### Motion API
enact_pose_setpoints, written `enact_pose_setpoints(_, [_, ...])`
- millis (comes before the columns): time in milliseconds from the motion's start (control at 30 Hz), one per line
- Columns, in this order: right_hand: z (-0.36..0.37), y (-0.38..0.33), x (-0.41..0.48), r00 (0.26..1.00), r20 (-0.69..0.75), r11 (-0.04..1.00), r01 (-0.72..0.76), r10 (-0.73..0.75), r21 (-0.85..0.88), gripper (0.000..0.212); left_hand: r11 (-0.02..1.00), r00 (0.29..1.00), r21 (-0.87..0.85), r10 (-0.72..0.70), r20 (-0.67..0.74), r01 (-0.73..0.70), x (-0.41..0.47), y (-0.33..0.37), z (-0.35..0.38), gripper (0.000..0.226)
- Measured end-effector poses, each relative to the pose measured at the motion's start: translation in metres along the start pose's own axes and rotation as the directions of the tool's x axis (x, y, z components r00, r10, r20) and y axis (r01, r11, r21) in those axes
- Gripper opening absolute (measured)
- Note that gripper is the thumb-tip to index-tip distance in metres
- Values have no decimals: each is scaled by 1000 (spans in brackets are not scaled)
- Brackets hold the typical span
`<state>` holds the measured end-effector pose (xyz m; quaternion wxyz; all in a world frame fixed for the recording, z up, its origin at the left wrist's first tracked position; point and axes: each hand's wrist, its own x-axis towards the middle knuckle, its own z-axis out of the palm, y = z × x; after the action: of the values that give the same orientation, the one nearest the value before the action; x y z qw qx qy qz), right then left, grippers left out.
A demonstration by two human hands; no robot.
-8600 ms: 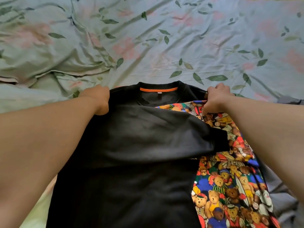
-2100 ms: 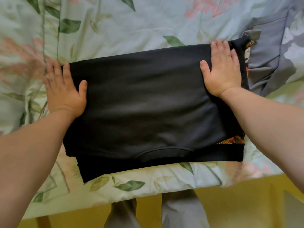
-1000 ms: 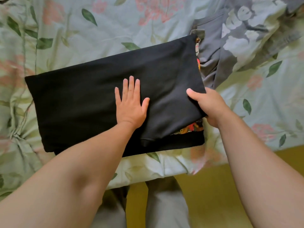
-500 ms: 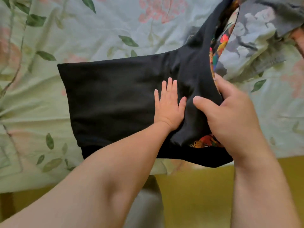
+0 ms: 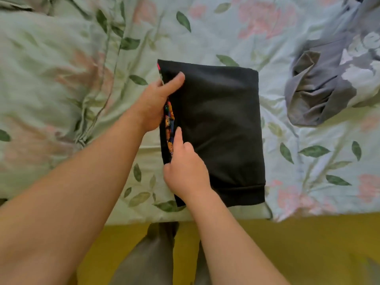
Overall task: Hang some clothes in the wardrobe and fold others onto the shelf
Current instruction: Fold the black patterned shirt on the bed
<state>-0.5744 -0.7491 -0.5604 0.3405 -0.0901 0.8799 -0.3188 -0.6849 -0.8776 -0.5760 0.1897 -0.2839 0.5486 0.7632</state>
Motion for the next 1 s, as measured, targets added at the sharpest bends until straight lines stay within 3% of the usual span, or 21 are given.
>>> enact_pose_setpoints(133, [44, 5, 26, 996, 44, 997, -73, 74, -33, 87, 935, 956, 342, 13, -293, 92, 25, -27, -31, 33])
enact_pose_setpoints(200, [54, 12, 32, 991, 96, 994, -90, 96, -65, 87, 900, 937, 420, 37, -348, 120, 33, -37, -38, 34])
enact_pose_setpoints(400, [69, 17, 40, 997, 72, 982, -20, 34, -187, 91, 936, 922, 336, 32, -387, 108, 46, -61, -63, 32])
enact_pose_setpoints(500, [72, 17, 41, 977, 207, 988, -18, 50, -156, 96, 887, 859, 447, 140, -493, 112, 37, -68, -71, 46])
enact_pose_setpoints(567, [59, 19, 46, 964, 265, 997, 3, 17, -75, 84, 729, 760, 676, 377, -529, 109, 29, -70, -69, 56])
enact_pose_setpoints(600, [46, 23, 49, 988, 153, 997, 47, -37, -58, 68, 571, 706, 818, 549, -447, 74, 24, -70, -64, 58])
enact_pose_setpoints(633, [32, 30, 54, 991, -77, 991, 101, -107, -84, 52, 369, 667, 929, 685, -295, 31, 20, -70, -56, 57])
enact_pose_setpoints(667, [15, 38, 60, 928, -332, 981, 124, -167, -148, 42, 169, 651, 985, 751, -113, -23, 19, -72, -44, 58])
enact_pose_setpoints(700, [-1, 48, 68, 821, -535, 972, 98, -200, -214, 39, 18, 654, 996, 755, 44, -88, 19, -73, -31, 59])
enact_pose_setpoints(733, [-17, 57, 78, 731, -655, 966, 22, -191, -257, 40, -60, 684, 988, 716, 140, -140, 22, -74, -17, 61])
enact_pose_setpoints(767, [-31, 64, 88, 701, -698, 959, -74, -145, -274, 45, -96, 732, 983, 657, 181, -156, 25, -76, -4, 60])
enact_pose_setpoints(867, [-57, 90, 125, 821, -568, 896, -298, 63, -331, 61, -152, 884, 986, 449, 130, -68, 46, -93, 7, 64])
enact_pose_setpoints(933, [-61, 110, 147, 884, -456, 858, -310, 102, -410, 66, -185, 913, 982, 396, 97, -24, 62, -104, -7, 67])
enact_pose_setpoints(1000, [-56, 127, 163, 909, -408, 857, -276, 86, -435, 69, -211, 896, 977, 426, 123, -34, 71, -114, -20, 69])
